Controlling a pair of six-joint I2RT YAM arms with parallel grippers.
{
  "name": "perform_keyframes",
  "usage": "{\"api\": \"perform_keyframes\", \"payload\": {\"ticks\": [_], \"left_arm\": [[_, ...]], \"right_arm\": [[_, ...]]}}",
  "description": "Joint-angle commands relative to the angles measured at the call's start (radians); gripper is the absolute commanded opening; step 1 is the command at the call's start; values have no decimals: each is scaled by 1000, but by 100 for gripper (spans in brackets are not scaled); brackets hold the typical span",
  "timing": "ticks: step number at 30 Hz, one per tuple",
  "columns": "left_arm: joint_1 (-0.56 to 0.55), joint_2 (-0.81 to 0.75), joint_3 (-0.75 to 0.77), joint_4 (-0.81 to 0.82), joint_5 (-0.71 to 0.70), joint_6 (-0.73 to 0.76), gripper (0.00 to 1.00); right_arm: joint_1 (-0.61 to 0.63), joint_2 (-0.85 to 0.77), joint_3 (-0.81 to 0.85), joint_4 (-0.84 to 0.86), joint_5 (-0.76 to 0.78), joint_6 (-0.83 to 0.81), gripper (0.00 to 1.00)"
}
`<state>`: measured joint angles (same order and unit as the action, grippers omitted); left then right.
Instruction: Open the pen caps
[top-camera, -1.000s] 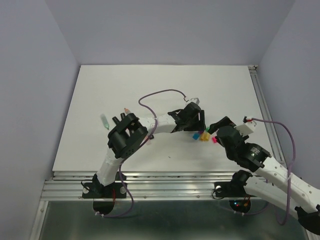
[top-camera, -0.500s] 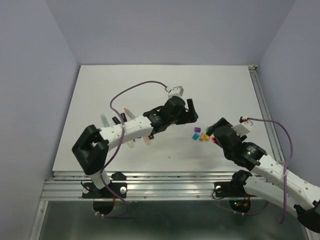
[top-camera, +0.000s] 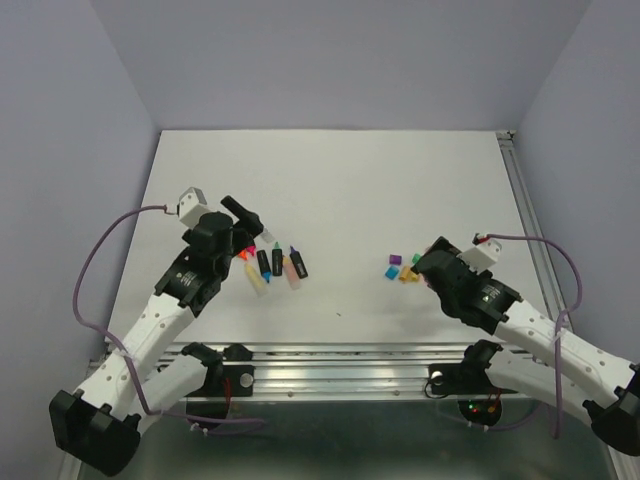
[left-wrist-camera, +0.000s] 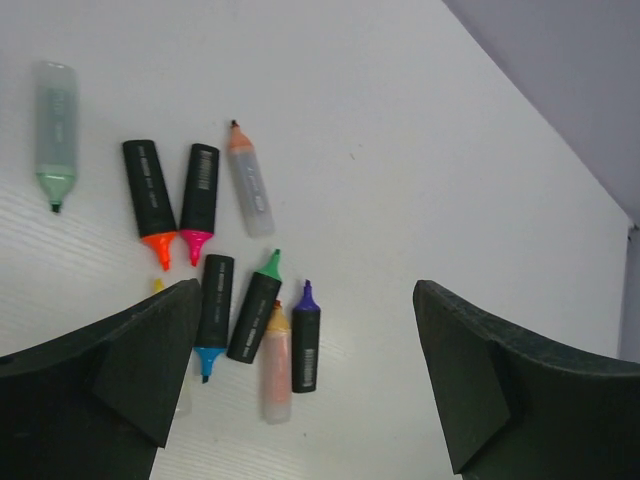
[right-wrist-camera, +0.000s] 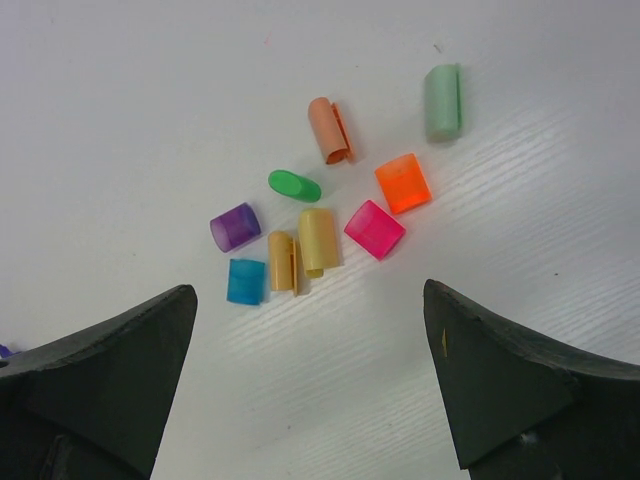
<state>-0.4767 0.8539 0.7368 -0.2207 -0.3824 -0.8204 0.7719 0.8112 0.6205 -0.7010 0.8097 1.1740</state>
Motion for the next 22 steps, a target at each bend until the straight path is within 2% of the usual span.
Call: {"api": "perform_keyframes", "payload": {"ticks": [1, 7, 22], "left_arm": [[67, -21, -20, -133, -90, -3, 99], [70, -93, -56, -121, -119, -33, 99], [70, -156, -62, -124, -128, -37, 99]], "right_arm": [[1, 16, 84, -78, 101, 79, 100], [1, 34, 119, -181, 144, 127, 100], [3, 10, 96, -178, 166, 119, 100]]}}
